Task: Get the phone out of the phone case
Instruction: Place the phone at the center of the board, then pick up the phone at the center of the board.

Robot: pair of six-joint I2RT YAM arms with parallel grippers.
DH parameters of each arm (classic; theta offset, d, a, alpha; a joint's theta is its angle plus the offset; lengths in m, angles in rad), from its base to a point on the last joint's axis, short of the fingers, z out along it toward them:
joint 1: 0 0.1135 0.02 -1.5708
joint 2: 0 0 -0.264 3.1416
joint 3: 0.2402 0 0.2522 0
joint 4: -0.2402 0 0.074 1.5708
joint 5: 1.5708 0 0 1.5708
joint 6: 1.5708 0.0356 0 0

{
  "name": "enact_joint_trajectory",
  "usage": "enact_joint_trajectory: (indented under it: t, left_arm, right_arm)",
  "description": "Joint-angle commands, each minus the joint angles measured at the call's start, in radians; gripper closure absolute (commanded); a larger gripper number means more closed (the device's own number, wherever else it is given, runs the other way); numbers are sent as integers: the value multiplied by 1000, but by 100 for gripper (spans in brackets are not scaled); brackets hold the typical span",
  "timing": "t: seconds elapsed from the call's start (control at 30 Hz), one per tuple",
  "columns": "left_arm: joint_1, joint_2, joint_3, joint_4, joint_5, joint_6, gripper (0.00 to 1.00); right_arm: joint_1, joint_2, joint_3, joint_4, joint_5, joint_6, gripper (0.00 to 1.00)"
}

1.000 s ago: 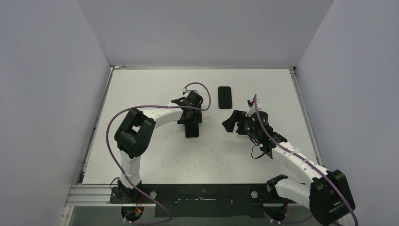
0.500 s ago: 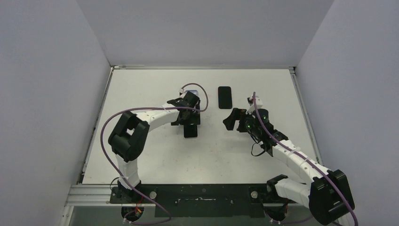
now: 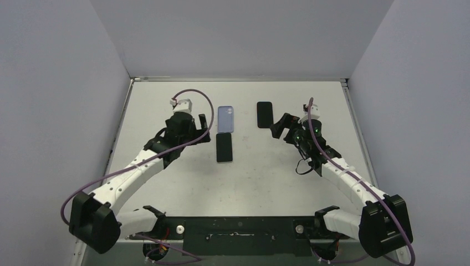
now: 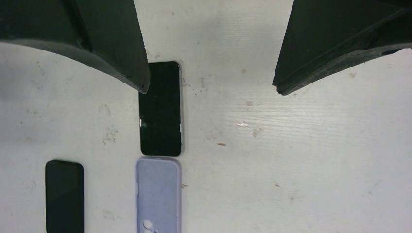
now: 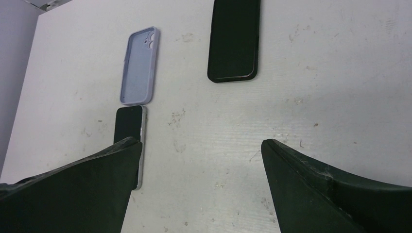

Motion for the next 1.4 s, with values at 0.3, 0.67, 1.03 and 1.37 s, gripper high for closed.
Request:
enact_joint_trajectory:
  t: [0.3,0.67,1.03,1.37]
  left_arm:
    - [124,-287,-244,190,68,140,3]
    - [80,-305,-305,271,58,179,3]
    - [55,-316,-314,295,61,179,3]
    - [52,-314,-317,306,89,179,3]
  right_arm:
    - [-44,512,421,-153,-10,-231,0]
    - [36,878,819,-420,117,-298,0]
    - [59,1060,1012,-532,202,-309,0]
    - [40,1113,970,-546,153,-290,19]
